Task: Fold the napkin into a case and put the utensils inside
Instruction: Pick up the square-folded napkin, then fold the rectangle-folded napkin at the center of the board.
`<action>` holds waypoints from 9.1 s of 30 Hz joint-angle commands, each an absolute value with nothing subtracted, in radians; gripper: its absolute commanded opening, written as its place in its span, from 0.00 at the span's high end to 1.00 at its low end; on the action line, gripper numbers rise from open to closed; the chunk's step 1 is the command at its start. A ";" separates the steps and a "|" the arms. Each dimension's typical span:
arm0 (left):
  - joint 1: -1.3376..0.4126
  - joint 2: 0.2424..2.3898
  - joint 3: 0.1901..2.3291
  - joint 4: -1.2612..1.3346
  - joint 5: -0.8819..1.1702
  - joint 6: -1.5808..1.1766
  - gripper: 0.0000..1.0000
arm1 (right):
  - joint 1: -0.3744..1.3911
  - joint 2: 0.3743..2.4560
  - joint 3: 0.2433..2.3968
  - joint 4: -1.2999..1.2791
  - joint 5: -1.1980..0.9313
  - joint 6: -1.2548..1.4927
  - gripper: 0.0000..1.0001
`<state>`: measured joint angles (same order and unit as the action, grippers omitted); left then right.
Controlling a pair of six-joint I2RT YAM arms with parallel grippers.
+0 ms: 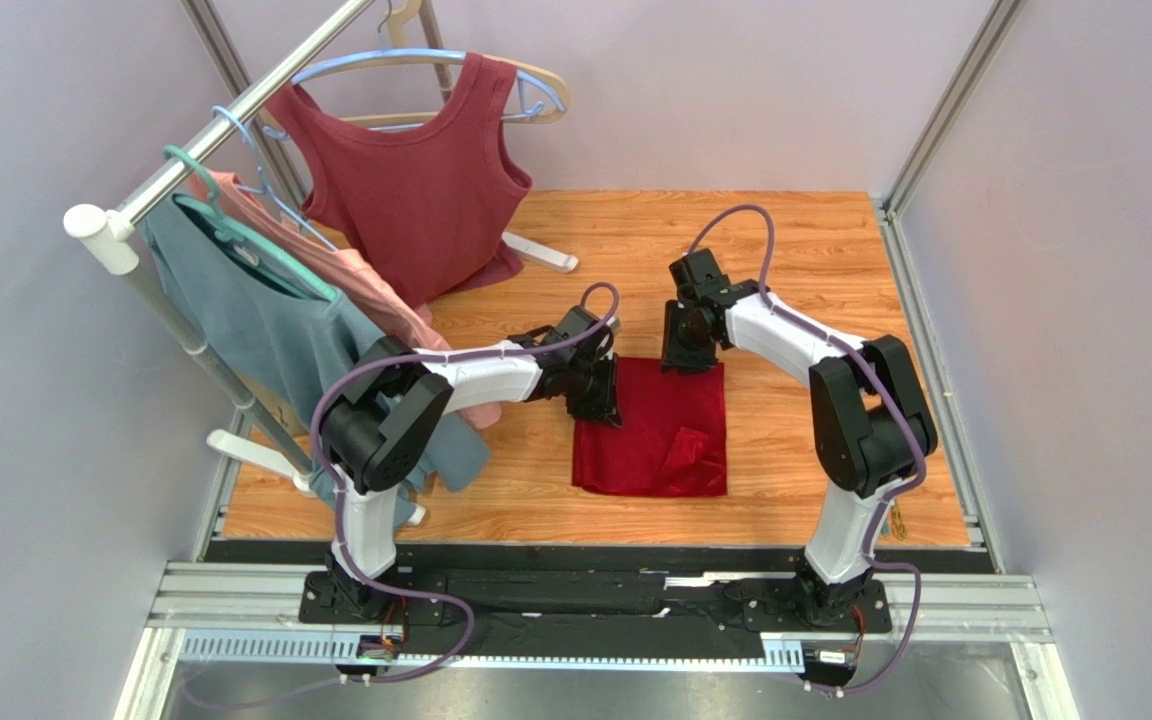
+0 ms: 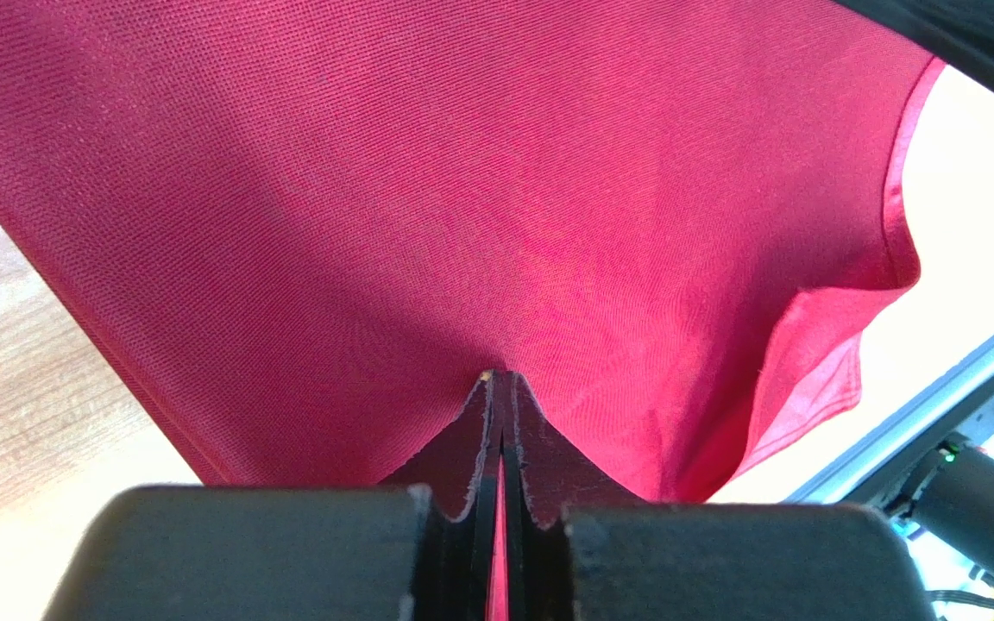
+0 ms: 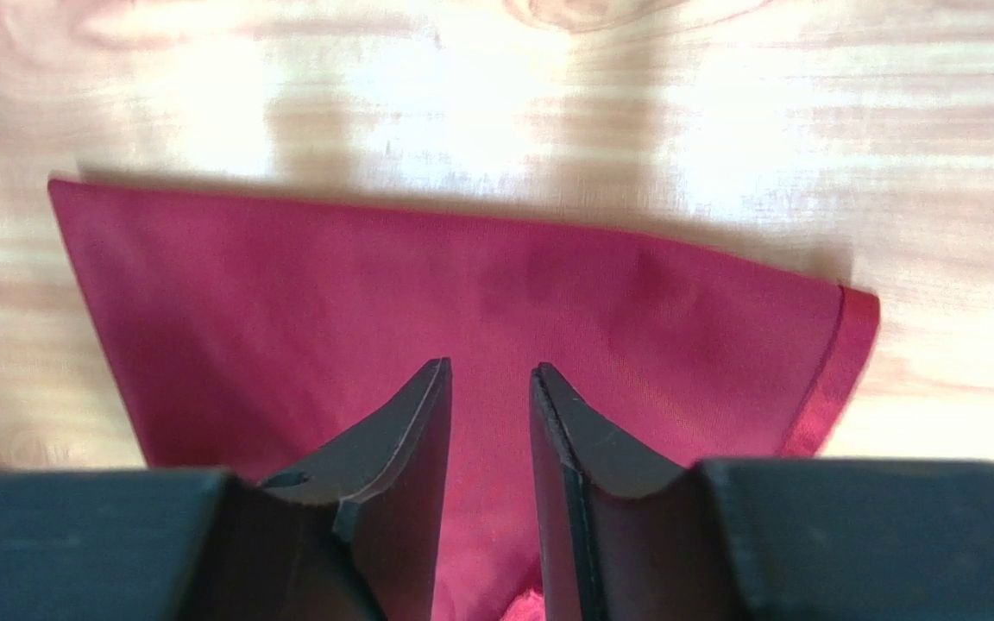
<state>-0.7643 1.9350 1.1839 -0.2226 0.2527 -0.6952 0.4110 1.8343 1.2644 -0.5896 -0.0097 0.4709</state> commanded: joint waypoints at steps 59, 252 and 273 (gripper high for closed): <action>-0.870 1.528 0.853 -0.413 0.169 -0.888 0.54 | 0.341 1.178 0.543 -0.623 -0.118 0.779 0.56; -0.908 1.499 1.035 -0.566 -0.009 -0.635 1.00 | 0.293 1.016 0.581 -0.807 -0.242 0.750 1.00; -0.721 1.661 1.494 -0.456 -0.049 -0.422 1.00 | 0.134 1.354 1.222 -0.782 -0.107 0.589 1.00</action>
